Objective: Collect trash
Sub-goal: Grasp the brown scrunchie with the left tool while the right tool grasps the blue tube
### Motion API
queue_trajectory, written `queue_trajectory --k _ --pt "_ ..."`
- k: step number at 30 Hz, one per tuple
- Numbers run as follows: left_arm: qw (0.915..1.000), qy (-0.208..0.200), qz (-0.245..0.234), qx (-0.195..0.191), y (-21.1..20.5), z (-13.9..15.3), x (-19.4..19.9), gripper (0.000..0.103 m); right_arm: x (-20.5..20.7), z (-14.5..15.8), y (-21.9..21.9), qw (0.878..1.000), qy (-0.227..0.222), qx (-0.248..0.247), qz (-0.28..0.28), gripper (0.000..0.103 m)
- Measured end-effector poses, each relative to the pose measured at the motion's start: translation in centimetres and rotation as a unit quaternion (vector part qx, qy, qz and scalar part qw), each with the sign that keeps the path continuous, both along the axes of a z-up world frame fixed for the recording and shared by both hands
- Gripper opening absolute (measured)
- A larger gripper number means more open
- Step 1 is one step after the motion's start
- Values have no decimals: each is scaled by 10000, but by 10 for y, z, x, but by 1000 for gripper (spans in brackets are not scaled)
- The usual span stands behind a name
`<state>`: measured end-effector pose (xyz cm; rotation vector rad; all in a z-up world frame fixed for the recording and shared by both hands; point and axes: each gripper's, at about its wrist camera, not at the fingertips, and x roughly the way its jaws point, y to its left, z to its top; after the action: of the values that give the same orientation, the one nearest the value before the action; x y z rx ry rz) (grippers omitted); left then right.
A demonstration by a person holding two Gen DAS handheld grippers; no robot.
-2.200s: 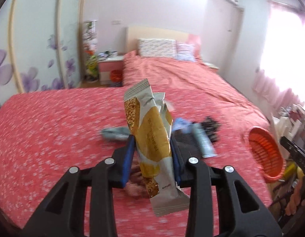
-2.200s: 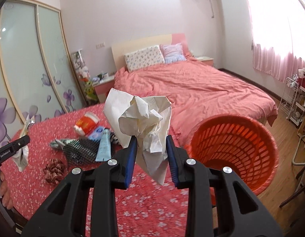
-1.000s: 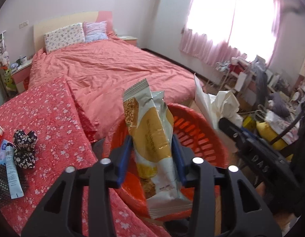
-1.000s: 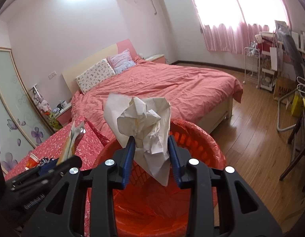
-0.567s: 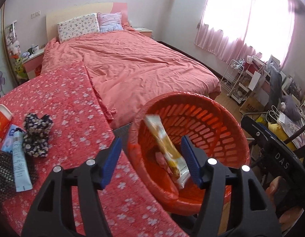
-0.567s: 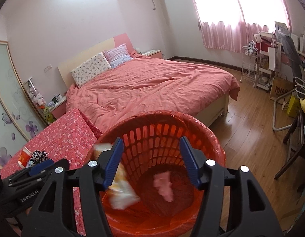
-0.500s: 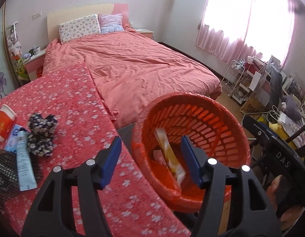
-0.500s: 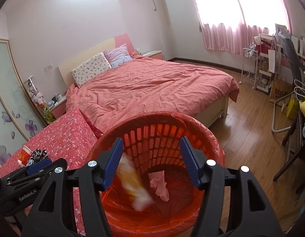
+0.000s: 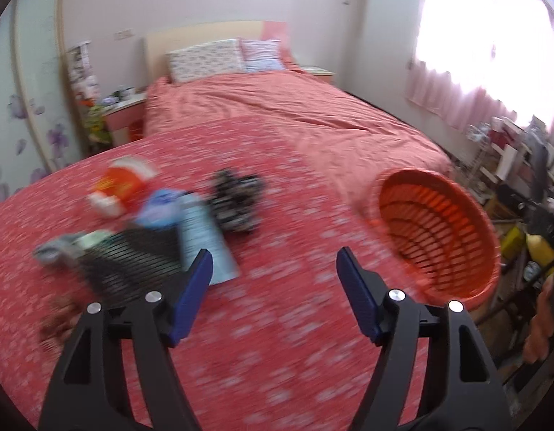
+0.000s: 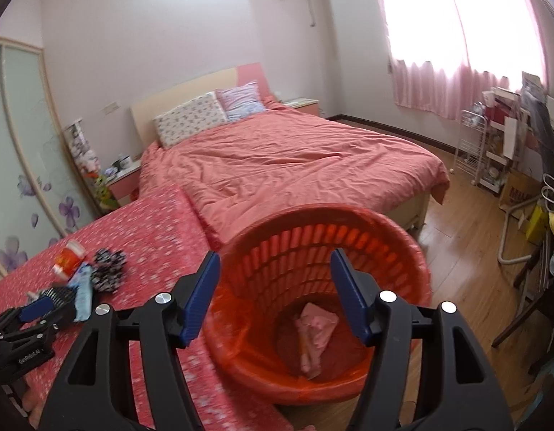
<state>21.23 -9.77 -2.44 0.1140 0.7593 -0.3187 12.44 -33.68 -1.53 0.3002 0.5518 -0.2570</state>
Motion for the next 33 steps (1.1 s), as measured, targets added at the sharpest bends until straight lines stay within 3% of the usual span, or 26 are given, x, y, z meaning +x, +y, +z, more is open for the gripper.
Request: queue_trajectory --k 4,9,13,16,19,26,33 --pt "9983 -64 554 192 63 -4 -12 74 3 0 29 9994 56 -116 329 67" --pt "9901 11 1344 404 141 -16 -14 75 11 -7 74 9961 205 -229 827 68" --pt "9838 430 1731 160 187 -33 -6 75 22 -15 105 9924 361 -175 1161 68" --pt "9830 581 1740 -39 197 -40 -3 79 35 -21 132 9883 474 -172 1439 68" --pt "9837 573 1703 14 195 -45 1 82 53 -25 157 9834 546 -149 1723 66" --pt "9826 669 1723 155 187 -54 15 79 104 -41 198 9713 843 138 2221 48" --pt "9828 705 1705 65 189 -56 21 80 138 -57 218 9645 1163 265 2356 38"
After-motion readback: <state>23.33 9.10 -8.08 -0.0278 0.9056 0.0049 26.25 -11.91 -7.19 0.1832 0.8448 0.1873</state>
